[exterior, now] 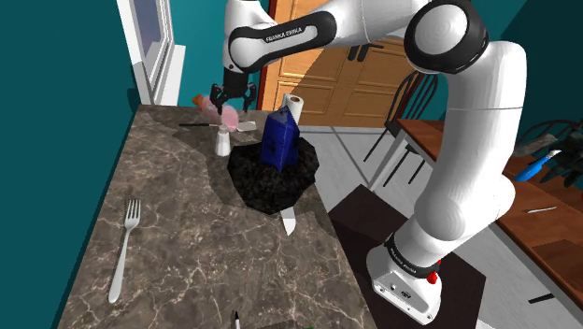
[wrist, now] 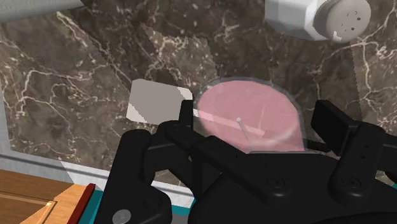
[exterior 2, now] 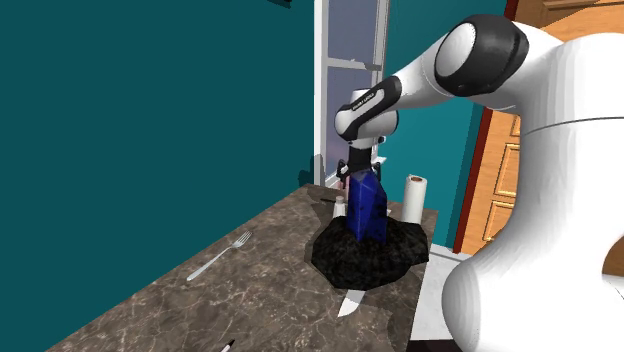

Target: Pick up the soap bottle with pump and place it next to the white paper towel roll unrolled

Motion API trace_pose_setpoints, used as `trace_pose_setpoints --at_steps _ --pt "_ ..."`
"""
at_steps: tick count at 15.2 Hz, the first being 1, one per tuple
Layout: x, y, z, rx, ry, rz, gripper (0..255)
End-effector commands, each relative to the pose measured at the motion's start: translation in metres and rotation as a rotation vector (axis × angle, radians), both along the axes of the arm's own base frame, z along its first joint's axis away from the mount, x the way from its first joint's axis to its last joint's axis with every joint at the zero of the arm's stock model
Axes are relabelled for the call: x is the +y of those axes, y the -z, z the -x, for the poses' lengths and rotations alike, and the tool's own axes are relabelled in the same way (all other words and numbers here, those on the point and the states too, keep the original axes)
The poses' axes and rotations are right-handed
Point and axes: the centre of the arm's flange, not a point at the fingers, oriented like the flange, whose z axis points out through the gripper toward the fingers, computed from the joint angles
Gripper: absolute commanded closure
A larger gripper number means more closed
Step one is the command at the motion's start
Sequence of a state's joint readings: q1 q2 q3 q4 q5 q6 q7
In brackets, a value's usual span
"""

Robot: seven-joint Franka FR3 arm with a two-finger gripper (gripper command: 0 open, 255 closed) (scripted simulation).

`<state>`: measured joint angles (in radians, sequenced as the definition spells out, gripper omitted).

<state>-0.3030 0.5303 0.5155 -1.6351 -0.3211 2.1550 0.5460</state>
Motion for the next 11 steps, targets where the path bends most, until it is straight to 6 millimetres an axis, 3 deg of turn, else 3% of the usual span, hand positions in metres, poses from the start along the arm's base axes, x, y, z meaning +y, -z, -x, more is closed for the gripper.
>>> trace_pose_setpoints --at_steps 1,3,11 --pt "-0.002 -0.019 0.002 0.000 0.000 0.000 0" --pt "-0.002 -0.043 0.003 0.000 0.000 0.000 0" --pt "-0.002 -0.043 0.003 0.000 0.000 0.000 0"
